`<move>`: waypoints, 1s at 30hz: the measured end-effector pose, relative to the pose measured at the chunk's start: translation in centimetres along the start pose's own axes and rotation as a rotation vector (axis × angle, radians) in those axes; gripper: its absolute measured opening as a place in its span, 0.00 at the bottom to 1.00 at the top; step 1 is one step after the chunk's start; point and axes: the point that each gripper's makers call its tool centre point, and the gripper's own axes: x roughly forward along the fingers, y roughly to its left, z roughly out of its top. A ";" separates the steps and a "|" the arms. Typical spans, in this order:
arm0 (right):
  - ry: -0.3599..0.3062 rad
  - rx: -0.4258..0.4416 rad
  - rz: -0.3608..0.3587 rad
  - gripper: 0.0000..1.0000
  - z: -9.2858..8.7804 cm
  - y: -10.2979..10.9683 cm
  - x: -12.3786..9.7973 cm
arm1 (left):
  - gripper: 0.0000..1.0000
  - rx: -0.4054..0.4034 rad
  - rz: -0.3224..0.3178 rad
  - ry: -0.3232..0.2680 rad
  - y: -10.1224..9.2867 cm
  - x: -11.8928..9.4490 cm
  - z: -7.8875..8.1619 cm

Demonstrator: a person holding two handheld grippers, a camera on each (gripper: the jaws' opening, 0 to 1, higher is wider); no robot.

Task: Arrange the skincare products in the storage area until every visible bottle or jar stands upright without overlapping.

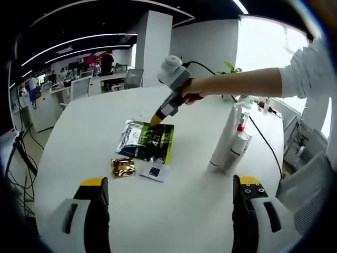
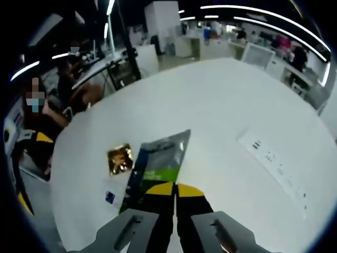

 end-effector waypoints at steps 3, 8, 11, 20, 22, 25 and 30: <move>-0.015 -0.007 0.007 0.00 0.3 0.7 -0.8 | 0.89 -0.098 -0.016 -0.043 0.3 0.4 0.6; -0.041 -0.017 0.022 0.00 0.9 1.3 -1.6 | 0.83 -0.376 -0.027 -0.130 2.4 1.1 0.9; -0.046 -0.059 0.027 0.00 1.1 2.1 -2.1 | 0.77 -0.549 -0.055 -0.200 3.4 1.1 1.0; -0.063 -0.056 0.055 0.00 1.3 3.3 -2.6 | 0.64 -0.731 -0.181 -0.229 3.9 3.5 1.1; -0.069 -0.053 0.061 0.00 1.6 3.6 -2.9 | 0.64 -0.761 -0.211 -0.276 3.6 4.0 1.6; -0.080 -0.063 0.066 0.00 1.9 4.2 -3.4 | 0.65 -0.854 -0.316 -0.272 2.2 4.8 1.6; -0.085 -0.079 0.073 0.00 2.2 5.0 -4.2 | 0.62 -0.908 -0.293 -0.266 1.9 7.0 0.5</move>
